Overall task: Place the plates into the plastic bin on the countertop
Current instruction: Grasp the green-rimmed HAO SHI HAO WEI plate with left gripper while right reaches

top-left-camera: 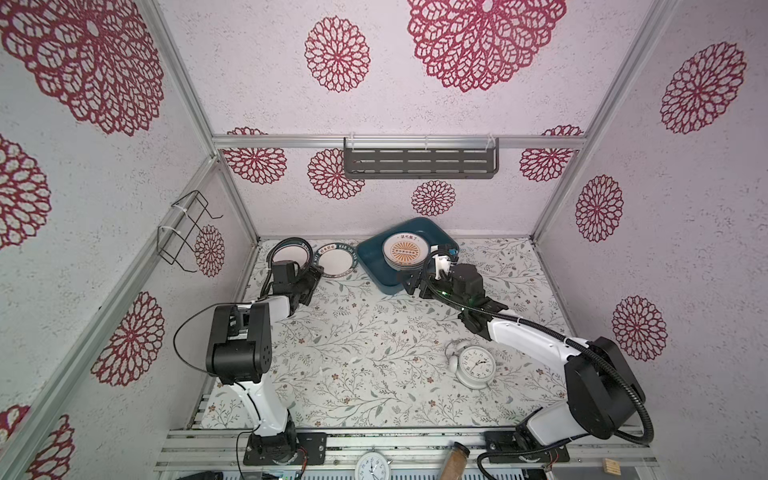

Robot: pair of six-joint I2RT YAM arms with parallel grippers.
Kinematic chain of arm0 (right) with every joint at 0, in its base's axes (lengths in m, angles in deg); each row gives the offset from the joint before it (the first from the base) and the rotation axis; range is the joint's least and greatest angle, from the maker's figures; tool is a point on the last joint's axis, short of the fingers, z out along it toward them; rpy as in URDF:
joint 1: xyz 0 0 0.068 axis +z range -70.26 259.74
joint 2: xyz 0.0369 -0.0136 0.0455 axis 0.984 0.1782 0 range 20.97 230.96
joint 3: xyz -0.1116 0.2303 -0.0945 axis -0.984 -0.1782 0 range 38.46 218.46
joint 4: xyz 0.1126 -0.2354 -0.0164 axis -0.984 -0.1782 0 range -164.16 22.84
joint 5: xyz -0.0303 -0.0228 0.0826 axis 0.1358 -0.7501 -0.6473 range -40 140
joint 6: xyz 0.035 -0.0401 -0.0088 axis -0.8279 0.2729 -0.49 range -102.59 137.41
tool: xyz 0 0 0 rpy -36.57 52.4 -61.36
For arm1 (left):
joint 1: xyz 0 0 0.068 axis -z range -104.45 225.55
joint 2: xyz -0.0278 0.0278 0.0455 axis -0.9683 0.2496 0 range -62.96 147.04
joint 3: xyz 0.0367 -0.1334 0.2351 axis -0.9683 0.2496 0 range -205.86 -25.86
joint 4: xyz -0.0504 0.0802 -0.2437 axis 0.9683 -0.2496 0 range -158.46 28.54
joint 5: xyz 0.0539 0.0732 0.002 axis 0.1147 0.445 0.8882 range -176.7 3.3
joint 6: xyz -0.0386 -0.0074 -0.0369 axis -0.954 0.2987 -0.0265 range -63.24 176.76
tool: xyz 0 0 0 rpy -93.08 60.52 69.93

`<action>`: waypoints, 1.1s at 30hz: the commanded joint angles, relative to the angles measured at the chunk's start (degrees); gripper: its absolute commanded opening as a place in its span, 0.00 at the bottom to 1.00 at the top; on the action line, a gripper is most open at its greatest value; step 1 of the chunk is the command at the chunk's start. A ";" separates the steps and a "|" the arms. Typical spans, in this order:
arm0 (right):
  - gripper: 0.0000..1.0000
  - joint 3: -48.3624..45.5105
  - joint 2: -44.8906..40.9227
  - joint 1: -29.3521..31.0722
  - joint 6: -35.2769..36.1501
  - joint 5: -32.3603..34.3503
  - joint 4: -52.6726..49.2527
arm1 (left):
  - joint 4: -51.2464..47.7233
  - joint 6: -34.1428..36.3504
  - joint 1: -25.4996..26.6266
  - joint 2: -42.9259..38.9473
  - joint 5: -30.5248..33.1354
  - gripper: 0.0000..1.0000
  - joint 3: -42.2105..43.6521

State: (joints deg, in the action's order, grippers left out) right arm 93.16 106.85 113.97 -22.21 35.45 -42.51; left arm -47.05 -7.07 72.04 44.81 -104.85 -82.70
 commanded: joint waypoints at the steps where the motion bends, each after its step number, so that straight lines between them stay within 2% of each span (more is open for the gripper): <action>1: 0.99 2.34 -0.89 0.13 -0.23 -0.92 2.93 | 4.07 -1.46 0.01 2.74 -2.20 0.92 -2.66; 9: 0.99 0.64 -3.26 0.13 0.59 2.25 1.57 | 6.33 -4.65 -0.10 11.30 -2.82 0.86 -5.43; 14: 0.99 -0.49 -5.12 0.13 1.12 3.75 0.24 | 6.41 -6.33 -0.10 16.17 -3.81 0.77 -8.86; 16: 0.99 -0.97 -5.96 0.13 1.65 4.38 -0.31 | 6.39 -6.91 -0.10 17.69 -4.04 0.65 -10.14; 20: 0.99 -1.92 -7.71 0.08 2.18 6.08 -1.30 | 6.59 -8.13 -0.10 18.70 -3.32 0.51 -10.67; 25: 0.99 -2.33 -8.60 -0.13 2.47 6.99 -2.07 | 5.76 -9.10 -0.01 19.66 -2.37 0.29 -11.42; 30: 0.99 -2.52 -8.81 -0.14 2.21 7.54 -2.59 | 5.70 -10.21 -0.01 20.63 -2.34 0.13 -12.22; 33: 0.99 -1.84 -8.49 -0.23 2.18 8.27 -4.64 | 5.71 -10.35 0.04 20.48 -2.48 0.08 -12.59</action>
State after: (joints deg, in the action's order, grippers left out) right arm 90.34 100.05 114.02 -21.07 42.23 -46.12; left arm -39.29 -17.22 72.02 63.84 -108.11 -94.94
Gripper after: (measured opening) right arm 0.989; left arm 0.091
